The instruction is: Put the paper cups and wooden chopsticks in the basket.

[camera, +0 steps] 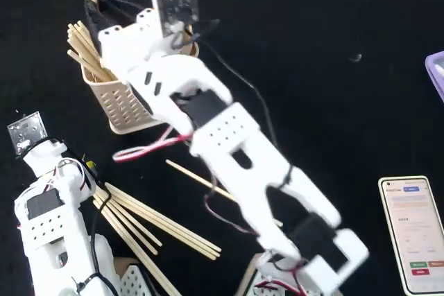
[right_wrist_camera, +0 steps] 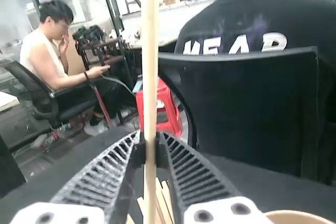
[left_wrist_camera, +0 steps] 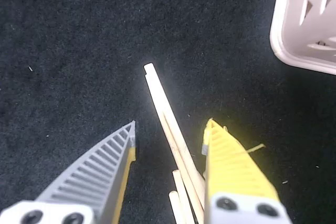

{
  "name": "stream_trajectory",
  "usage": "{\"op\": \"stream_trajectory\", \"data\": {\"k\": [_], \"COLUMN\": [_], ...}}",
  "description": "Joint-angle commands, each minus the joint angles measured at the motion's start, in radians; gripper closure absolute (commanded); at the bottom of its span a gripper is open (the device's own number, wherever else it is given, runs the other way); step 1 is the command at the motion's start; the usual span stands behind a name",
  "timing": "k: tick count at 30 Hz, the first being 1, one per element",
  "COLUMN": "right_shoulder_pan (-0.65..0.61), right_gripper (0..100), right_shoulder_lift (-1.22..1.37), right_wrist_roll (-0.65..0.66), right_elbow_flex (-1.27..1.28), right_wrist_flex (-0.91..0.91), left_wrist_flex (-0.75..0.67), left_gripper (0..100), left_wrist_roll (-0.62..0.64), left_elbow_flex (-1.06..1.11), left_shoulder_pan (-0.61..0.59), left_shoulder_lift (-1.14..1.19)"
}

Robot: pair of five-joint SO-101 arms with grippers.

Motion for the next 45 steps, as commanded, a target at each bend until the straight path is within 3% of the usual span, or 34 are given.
{"op": "stream_trajectory", "data": {"k": [1,11,17,26,34,37,45], "right_shoulder_pan": [0.002,-0.002,-0.005,-0.003,0.002,-0.002,-0.003], "right_gripper": [98.7,97.8,79.5,87.7,88.9,88.9,88.9], "right_shoulder_lift": [0.085,0.136,0.128,-0.067,-0.335,-0.407,-0.576], "right_wrist_roll": [-0.006,-0.005,-0.005,-0.005,-0.002,0.08,0.218], "right_elbow_flex": [-0.117,-0.105,-0.107,-0.09,-0.082,-0.082,-0.012], "right_wrist_flex": [0.014,0.169,0.279,0.345,0.798,0.944,1.109], "left_wrist_flex": [-0.015,-0.015,-0.015,-0.015,-0.015,-0.015,-0.015], "left_gripper": [78,78,78,78,78,78,78], "left_wrist_roll": [0.005,0.005,0.005,0.005,0.005,0.005,0.005], "left_elbow_flex": [-0.008,-0.008,-0.01,-0.01,-0.01,-0.01,-0.008], "left_shoulder_pan": [-0.001,-0.001,0.001,0.001,0.001,0.002,0.002], "left_shoulder_lift": [-0.011,-0.011,-0.011,-0.011,-0.011,-0.011,-0.011]}}
